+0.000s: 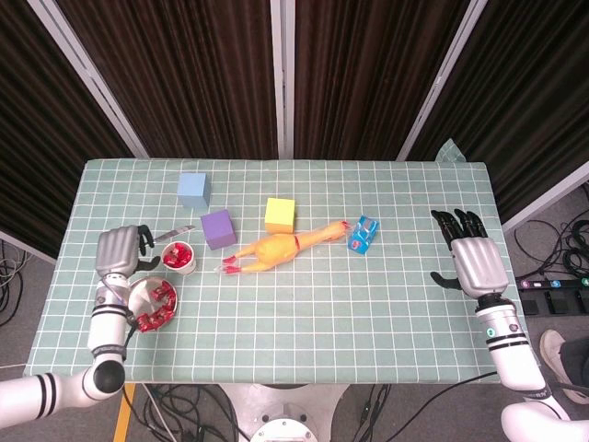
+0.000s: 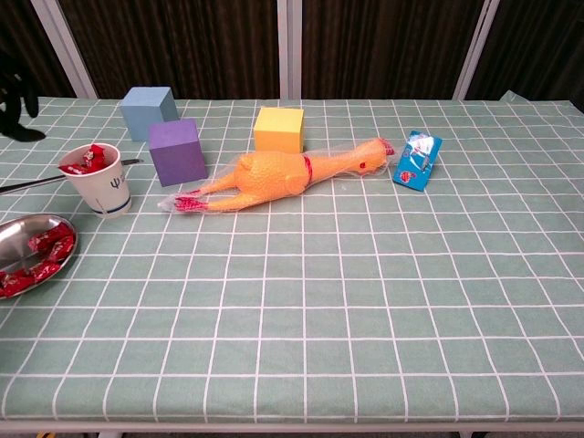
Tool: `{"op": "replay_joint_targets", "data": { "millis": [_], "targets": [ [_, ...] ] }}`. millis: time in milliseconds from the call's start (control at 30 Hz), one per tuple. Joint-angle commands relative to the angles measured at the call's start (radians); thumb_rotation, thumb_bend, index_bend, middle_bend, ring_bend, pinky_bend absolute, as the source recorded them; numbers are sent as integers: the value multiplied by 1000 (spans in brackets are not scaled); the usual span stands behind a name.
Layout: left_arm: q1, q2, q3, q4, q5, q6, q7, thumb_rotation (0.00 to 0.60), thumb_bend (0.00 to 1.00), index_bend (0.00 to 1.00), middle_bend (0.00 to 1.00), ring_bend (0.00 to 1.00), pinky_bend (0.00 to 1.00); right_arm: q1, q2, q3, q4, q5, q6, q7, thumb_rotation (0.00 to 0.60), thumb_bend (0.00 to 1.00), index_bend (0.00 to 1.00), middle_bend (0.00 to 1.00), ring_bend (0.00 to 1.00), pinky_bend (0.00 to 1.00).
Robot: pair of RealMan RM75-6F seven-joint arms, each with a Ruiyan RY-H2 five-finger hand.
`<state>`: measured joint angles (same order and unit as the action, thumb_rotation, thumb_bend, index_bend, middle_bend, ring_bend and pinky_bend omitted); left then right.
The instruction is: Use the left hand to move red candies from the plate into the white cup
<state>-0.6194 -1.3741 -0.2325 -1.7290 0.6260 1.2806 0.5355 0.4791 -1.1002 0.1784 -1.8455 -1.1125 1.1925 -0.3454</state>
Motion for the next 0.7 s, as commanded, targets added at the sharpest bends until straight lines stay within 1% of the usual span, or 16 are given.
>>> {"op": "replay_joint_targets", "data": {
  "millis": [33, 133, 267, 433, 533, 700],
  "targets": [
    [58, 46, 52, -36, 44, 1, -54, 600, 236, 613, 720, 1000, 1000, 0, 0, -1, 0, -1, 0, 0, 600, 101, 43, 99, 0, 0],
    [99, 78, 86, -58, 71, -36, -111, 600, 235, 613, 721, 1000, 1000, -1, -2, -2, -1, -2, -1, -2, 600, 101, 43, 99, 0, 0],
    [125, 84, 108, -53, 102, -73, -166, 600, 234, 613, 721, 1000, 1000, -1, -6, -5, -4, -5, 1, -6, 600, 101, 43, 99, 0, 0],
    [145, 57, 137, -10, 120, -109, -194, 600, 226, 613, 709, 1000, 1000, -3, -4, -7, -10, -4, 3, -15, 600, 101, 43, 99, 0, 0],
    [151, 33, 151, 35, 129, -137, -205, 600, 223, 606, 690, 1000, 1000, -6, -1, -7, -14, -2, 8, -20, 600, 101, 43, 99, 0, 0],
    [156, -11, 152, 105, 180, -168, -251, 600, 221, 559, 652, 1000, 1000, -9, -1, -10, -18, 3, 10, -27, 600, 101, 42, 99, 0, 0]
  ]
}}
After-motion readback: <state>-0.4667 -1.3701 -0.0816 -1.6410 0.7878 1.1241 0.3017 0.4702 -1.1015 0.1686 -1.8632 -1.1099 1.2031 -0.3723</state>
